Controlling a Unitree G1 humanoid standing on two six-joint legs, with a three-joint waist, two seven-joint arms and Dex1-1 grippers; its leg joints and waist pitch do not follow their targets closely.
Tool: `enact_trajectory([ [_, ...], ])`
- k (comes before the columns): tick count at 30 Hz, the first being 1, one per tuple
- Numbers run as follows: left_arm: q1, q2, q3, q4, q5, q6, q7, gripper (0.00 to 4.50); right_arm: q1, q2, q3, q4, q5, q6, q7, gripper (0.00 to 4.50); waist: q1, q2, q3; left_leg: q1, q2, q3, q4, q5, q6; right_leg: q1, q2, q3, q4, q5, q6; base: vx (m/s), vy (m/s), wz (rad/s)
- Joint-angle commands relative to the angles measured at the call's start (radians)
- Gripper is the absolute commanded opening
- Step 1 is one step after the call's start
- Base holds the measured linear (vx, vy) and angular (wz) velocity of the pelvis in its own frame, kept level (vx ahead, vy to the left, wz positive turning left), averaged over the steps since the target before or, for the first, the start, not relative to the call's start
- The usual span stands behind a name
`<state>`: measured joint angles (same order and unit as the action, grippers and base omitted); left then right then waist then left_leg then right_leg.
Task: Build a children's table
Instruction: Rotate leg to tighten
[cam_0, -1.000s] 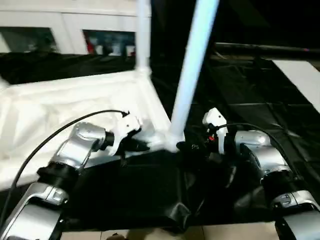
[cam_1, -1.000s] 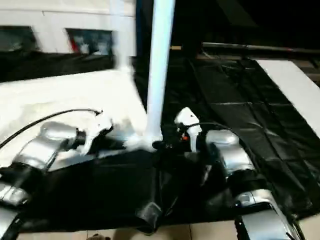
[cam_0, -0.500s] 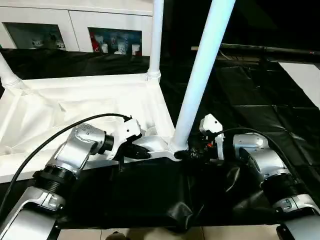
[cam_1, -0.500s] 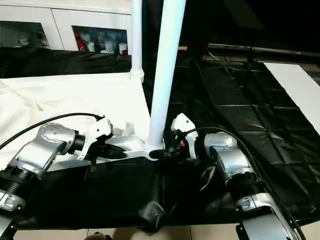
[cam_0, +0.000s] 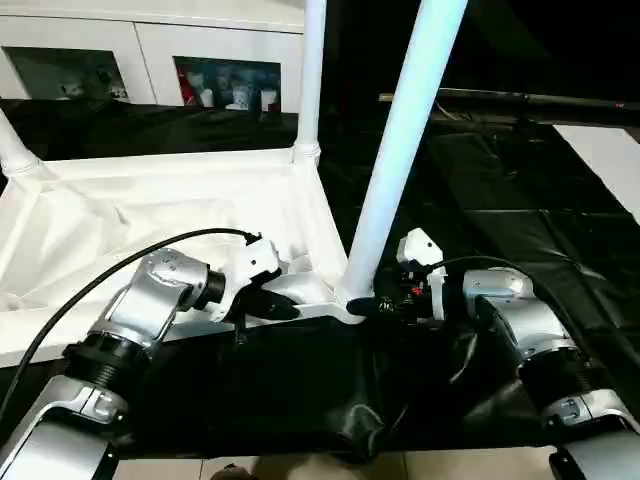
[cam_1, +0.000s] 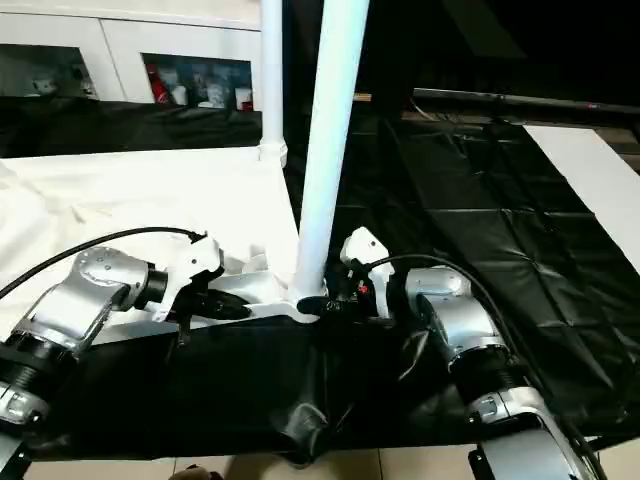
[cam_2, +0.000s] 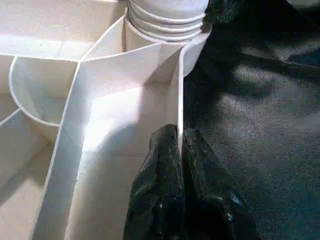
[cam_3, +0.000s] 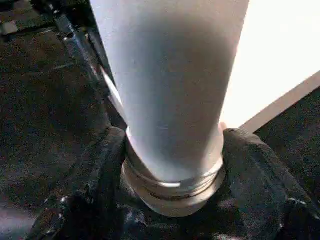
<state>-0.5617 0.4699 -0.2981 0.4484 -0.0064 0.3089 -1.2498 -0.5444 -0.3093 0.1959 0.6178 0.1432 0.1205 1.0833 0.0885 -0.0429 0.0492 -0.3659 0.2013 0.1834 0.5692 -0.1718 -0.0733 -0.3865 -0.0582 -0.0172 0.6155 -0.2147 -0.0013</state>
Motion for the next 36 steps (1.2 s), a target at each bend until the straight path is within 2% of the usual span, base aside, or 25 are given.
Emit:
enact_trajectory([
  [1,0.002,-0.044,-0.038,0.027,0.012,0.026,0.029,0.00,-0.013,0.032,-0.023,0.084,-0.054,0.010,-0.173,2.70,-0.004,0.009,-0.054,0.018,0.028,-0.005,-0.061,-0.195,0.006,0.034,-0.068,0.028,-0.065,-0.077,-0.254,0.000,0.000,0.00],
  [2,-0.005,-0.060,-0.031,0.045,0.021,0.025,0.067,0.00,-0.026,0.049,-0.040,0.117,-0.062,0.012,-0.245,2.70,-0.008,0.007,-0.052,0.019,0.028,-0.009,-0.066,-0.236,-0.013,0.036,-0.070,0.028,-0.073,-0.166,-0.236,0.000,0.000,0.00],
  [3,-0.019,-0.084,-0.021,0.074,0.031,0.025,0.121,0.00,-0.041,0.073,-0.062,0.155,-0.067,0.017,-0.339,2.70,-0.010,0.008,-0.050,0.018,0.028,-0.009,-0.067,-0.250,-0.022,0.035,-0.072,0.029,-0.074,-0.200,-0.227,-0.063,0.001,-0.06],
  [4,-0.040,-0.119,-0.008,0.116,0.043,0.030,0.195,0.00,-0.061,0.107,-0.094,0.202,-0.069,0.032,-0.468,2.70,-0.017,0.010,-0.045,0.024,0.027,-0.011,-0.071,-0.290,-0.042,0.027,-0.072,0.030,-0.083,-0.280,-0.208,0.000,0.000,0.00],
  [5,-0.040,-0.119,-0.008,0.116,0.043,0.030,0.195,0.00,-0.061,0.107,-0.094,0.202,-0.069,0.032,-0.468,2.70,-0.022,0.009,-0.046,0.027,0.027,-0.016,-0.073,-0.319,-0.059,0.026,-0.074,0.029,-0.087,-0.348,-0.190,-0.052,0.003,-0.05],
  [6,-0.069,-0.165,0.010,0.172,0.056,0.035,0.291,0.00,-0.083,0.149,-0.137,0.252,-0.056,0.048,-0.608,2.69,-0.023,0.009,-0.048,0.028,0.026,-0.017,-0.073,-0.325,-0.063,0.025,-0.074,0.029,-0.088,-0.363,-0.182,0.000,0.000,0.00],
  [7,-0.069,-0.165,0.010,0.172,0.056,0.035,0.291,0.00,-0.083,0.149,-0.137,0.252,-0.056,0.048,-0.608,2.69,-0.026,0.009,-0.050,0.029,0.026,-0.017,-0.072,-0.325,-0.066,0.022,-0.074,0.031,-0.090,-0.355,-0.177,0.000,0.000,0.00],
  [8,-0.109,-0.219,0.029,0.242,0.067,0.028,0.401,0.00,-0.099,0.199,-0.182,0.283,-0.019,0.035,-0.697,2.69,-0.029,0.017,-0.049,0.027,0.028,-0.015,-0.072,-0.327,-0.062,0.023,-0.072,0.032,-0.091,-0.329,-0.181,0.000,0.000,0.00],
  [9,-0.134,-0.249,0.039,0.283,0.073,0.013,0.467,0.00,-0.107,0.225,-0.199,0.295,-0.006,0.034,-0.744,2.69,-0.029,0.014,-0.049,0.027,0.025,-0.014,-0.070,-0.324,-0.062,0.019,-0.072,0.033,-0.093,-0.322,-0.178,0.000,0.000,0.00],
  [10,-0.158,-0.276,0.048,0.320,0.078,0.002,0.527,0.00,-0.118,0.248,-0.208,0.309,-0.005,0.027,-0.801,2.69,-0.028,0.017,-0.052,0.032,0.023,-0.015,-0.069,-0.326,-0.061,0.018,-0.070,0.033,-0.092,-0.312,-0.179,0.000,0.000,0.00],
  [11,-0.183,-0.304,0.055,0.356,0.083,-0.011,0.581,0.00,-0.130,0.269,-0.211,0.326,-0.011,0.018,-0.861,2.68,-0.025,0.026,-0.053,0.035,0.022,-0.013,-0.066,-0.323,-0.061,0.015,-0.070,0.035,-0.091,-0.295,-0.183,0.000,0.000,0.00],
  [12,-0.183,-0.304,0.055,0.356,0.083,-0.011,0.581,0.00,-0.130,0.269,-0.211,0.326,-0.011,0.018,-0.862,2.68,-0.026,0.021,-0.052,0.035,0.022,-0.011,-0.066,-0.327,-0.057,0.013,-0.067,0.034,-0.095,-0.293,-0.183,0.000,0.000,0.00],
  [13,-0.195,-0.319,0.054,0.373,0.085,-0.017,0.592,0.00,-0.140,0.284,-0.210,0.336,-0.011,0.016,-0.876,2.68,-0.022,0.019,-0.054,0.029,0.021,-0.012,-0.066,-0.313,-0.046,0.021,-0.068,0.034,-0.091,-0.267,-0.185,0.000,0.000,0.00],
  [15,-0.204,-0.331,0.046,0.387,0.094,-0.022,0.594,0.00,-0.150,0.300,-0.208,0.342,-0.012,0.014,-0.884,2.68,-0.022,0.025,-0.057,0.020,0.021,-0.013,-0.067,-0.280,-0.034,0.028,-0.069,0.032,-0.087,-0.222,-0.183,0.000,0.000,0.00],
  [16,-0.207,-0.334,0.040,0.390,0.097,-0.022,0.582,0.00,-0.151,0.304,-0.199,0.335,-0.017,0.008,-0.865,2.68,-0.021,0.032,-0.058,0.019,0.021,-0.013,-0.065,-0.260,-0.027,0.028,-0.068,0.032,-0.084,-0.184,-0.187,0.000,0.000,0.00],
  [20,-0.212,-0.335,0.029,0.415,0.114,-0.039,0.549,0.00,-0.151,0.306,-0.209,0.321,-0.006,-0.037,-0.799,2.68,-0.022,0.032,-0.061,0.015,0.019,-0.010,-0.063,-0.232,-0.010,0.034,-0.066,0.031,-0.080,-0.123,-0.203,0.000,0.000,0.00],
  [22,-0.202,-0.318,0.018,0.410,0.115,-0.051,0.511,0.00,-0.134,0.278,-0.197,0.280,-0.006,-0.064,-0.712,3.38,-0.019,0.030,-0.063,0.015,0.021,-0.010,-0.061,-0.223,-0.002,0.037,-0.067,0.030,-0.080,-0.111,-0.209,0.000,0.000,0.00],
  [25,-0.201,-0.302,0.007,0.427,0.114,-0.078,0.474,0.00,-0.119,0.240,-0.172,0.241,-0.011,-0.076,-0.631,3.40,-0.016,0.028,-0.062,0.011,0.022,-0.010,-0.061,-0.198,0.016,0.041,-0.067,0.028,-0.075,-0.067,-0.217,0.000,0.000,0.00],
  [26,-0.199,-0.297,0.004,0.428,0.113,-0.084,0.462,0.00,-0.116,0.230,-0.166,0.231,-0.010,-0.074,-0.612,3.66,-0.016,0.023,-0.062,0.010,0.022,-0.009,-0.061,-0.192,0.022,0.042,-0.067,0.028,-0.075,-0.060,-0.220,0.000,0.000,0.00],
  [28,-0.181,-0.263,-0.007,0.401,0.113,-0.096,0.407,0.00,-0.099,0.172,-0.135,0.176,-0.001,-0.053,-0.483,3.83,-0.014,0.019,-0.062,0.008,0.021,-0.009,-0.059,-0.187,0.033,0.045,-0.068,0.028,-0.074,-0.066,-0.223,0.000,0.000,0.00],
  [29,-0.179,-0.261,-0.007,0.399,0.112,-0.095,0.404,0.00,-0.097,0.167,-0.132,0.171,-0.002,-0.051,-0.472,3.86,-0.016,0.022,-0.061,0.007,0.024,-0.009,-0.060,-0.190,0.037,0.044,-0.070,0.028,-0.076,-0.072,-0.221,0.000,0.000,0.00],
  [30,-0.169,-0.243,-0.007,0.384,0.109,-0.092,0.379,0.00,-0.081,0.123,-0.097,0.136,-0.013,-0.048,-0.384,3.86,-0.017,0.015,-0.061,0.008,0.024,-0.009,-0.059,-0.187,0.038,0.046,-0.069,0.027,-0.077,-0.074,-0.221,0.000,0.000,0.00],
  [33,-0.153,-0.213,-0.009,0.358,0.103,-0.110,0.316,0.00,-0.055,0.047,-0.038,0.099,-0.058,-0.088,-0.262,4.13,-0.017,0.017,-0.058,0.011,0.026,-0.007,-0.057,-0.195,0.046,0.040,-0.070,0.027,-0.080,-0.101,-0.227,0.000,0.000,0.00],
  [34,-0.141,-0.193,-0.015,0.336,0.093,-0.132,0.260,0.00,-0.045,0.013,-0.022,0.084,-0.069,-0.105,-0.204,4.13,-0.016,0.013,-0.058,0.010,0.028,-0.008,-0.058,-0.201,0.047,0.042,-0.073,0.026,-0.080,-0.116,-0.229,0.000,0.000,0.00],
  [36,-0.128,-0.168,-0.024,0.309,0.083,-0.141,0.200,0.00,-0.046,-0.011,-0.022,0.080,-0.070,-0.120,-0.168,4.13,-0.015,0.016,-0.058,0.009,0.029,-0.009,-0.059,-0.198,0.046,0.040,-0.074,0.027,-0.078,-0.123,-0.229,0.000,0.000,0.00],
])
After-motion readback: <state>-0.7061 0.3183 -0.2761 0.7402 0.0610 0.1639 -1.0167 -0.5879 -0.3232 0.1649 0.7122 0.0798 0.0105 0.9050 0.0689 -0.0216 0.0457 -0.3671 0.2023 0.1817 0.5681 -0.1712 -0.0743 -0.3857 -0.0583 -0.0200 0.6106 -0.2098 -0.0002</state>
